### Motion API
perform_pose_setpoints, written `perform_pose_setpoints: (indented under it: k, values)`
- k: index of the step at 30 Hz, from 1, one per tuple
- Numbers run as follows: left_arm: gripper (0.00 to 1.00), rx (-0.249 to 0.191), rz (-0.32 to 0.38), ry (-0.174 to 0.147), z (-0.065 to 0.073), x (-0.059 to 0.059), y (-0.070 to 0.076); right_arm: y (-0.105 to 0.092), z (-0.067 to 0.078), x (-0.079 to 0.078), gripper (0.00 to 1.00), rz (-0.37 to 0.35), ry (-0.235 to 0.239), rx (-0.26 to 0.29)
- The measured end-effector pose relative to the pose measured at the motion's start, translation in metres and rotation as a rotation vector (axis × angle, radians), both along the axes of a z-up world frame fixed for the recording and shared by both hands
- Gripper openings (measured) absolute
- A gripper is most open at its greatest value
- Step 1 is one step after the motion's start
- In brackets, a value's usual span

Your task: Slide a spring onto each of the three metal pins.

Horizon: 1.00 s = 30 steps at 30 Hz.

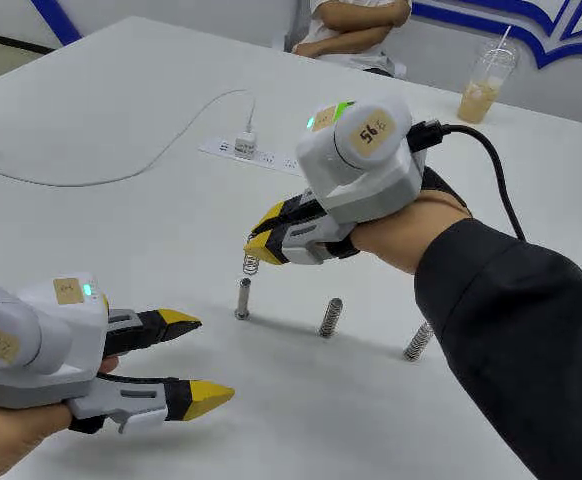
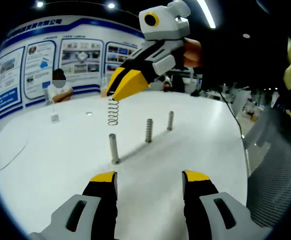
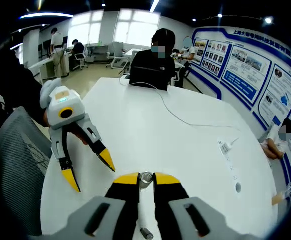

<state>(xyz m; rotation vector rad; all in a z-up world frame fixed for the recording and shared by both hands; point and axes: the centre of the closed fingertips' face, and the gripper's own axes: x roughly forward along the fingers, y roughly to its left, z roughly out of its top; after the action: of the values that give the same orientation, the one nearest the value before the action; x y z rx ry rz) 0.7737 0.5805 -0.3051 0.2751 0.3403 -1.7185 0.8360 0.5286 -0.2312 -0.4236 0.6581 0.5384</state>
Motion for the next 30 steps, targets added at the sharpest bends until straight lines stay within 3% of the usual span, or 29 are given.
perform_pose_setpoints:
  k: [30]
  values:
    - [0.53,0.005,0.005,0.011,-0.005,0.0,0.001,0.001,-0.022,-0.001,0.11,-0.003,0.042,0.0]
